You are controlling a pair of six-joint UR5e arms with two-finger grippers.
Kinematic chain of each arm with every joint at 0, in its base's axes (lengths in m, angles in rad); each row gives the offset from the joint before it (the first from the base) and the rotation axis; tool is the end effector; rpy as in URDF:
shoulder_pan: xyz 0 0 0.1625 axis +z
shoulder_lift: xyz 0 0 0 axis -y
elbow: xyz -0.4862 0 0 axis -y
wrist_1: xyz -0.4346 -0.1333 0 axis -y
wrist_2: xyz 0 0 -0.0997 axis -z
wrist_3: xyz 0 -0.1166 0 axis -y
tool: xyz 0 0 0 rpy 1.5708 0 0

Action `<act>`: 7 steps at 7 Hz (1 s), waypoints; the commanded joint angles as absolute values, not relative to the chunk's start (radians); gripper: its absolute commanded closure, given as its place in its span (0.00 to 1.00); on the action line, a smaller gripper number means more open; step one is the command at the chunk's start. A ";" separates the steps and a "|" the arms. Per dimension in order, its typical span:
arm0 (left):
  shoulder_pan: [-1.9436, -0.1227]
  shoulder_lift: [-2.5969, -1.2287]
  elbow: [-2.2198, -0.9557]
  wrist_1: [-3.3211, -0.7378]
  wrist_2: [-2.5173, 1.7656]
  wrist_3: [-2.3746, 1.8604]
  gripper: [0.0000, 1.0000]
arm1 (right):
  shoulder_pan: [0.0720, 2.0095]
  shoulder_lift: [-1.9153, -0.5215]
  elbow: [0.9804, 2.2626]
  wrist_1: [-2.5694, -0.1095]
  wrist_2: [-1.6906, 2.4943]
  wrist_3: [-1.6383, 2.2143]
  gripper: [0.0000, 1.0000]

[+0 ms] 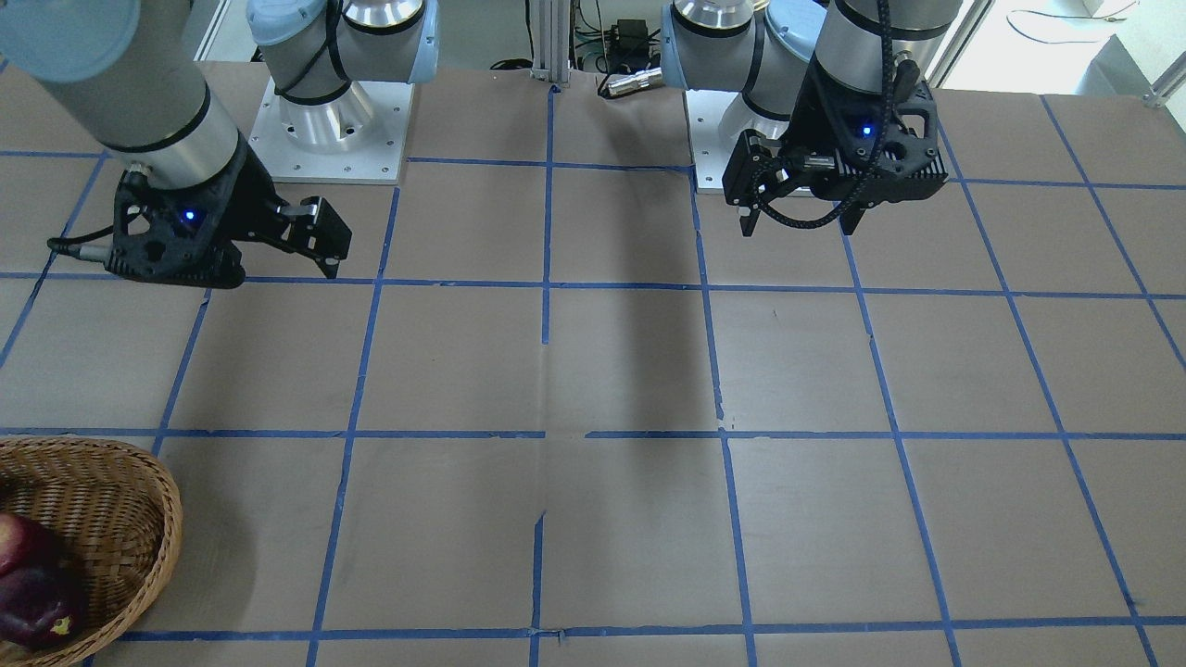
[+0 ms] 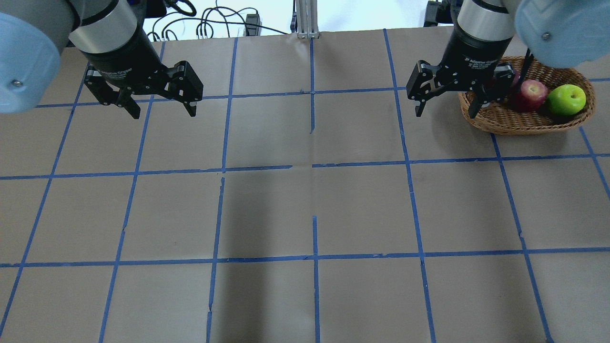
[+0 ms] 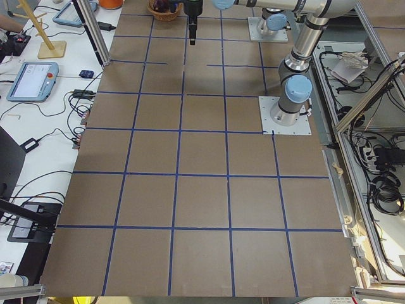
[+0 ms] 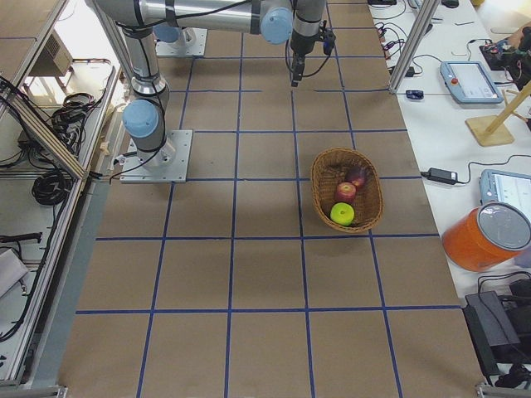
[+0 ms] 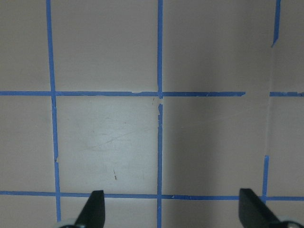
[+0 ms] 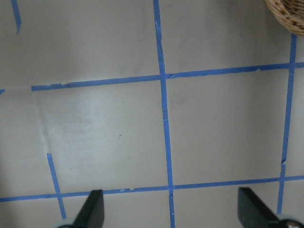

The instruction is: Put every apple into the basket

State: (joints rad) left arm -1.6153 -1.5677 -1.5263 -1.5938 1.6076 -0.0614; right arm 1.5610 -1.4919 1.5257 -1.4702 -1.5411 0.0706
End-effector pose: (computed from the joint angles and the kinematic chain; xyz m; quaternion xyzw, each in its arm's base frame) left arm -0.1527 -0.5289 0.5553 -0.0087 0.9997 -0.0133 0.0177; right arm 0.1313 -0.5572 0.5036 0.0411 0.9968 0.0676 0.0128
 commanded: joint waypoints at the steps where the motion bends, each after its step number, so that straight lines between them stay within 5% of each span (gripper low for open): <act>1: -1.615 -1.566 -1.526 -1.594 1.608 -0.061 0.00 | 1.548 -1.526 1.528 -1.411 -1.545 0.054 0.00; 7: -1.611 -1.563 -1.526 -1.594 1.606 -0.061 0.00 | 1.543 -1.549 1.532 -1.454 -1.545 0.041 0.00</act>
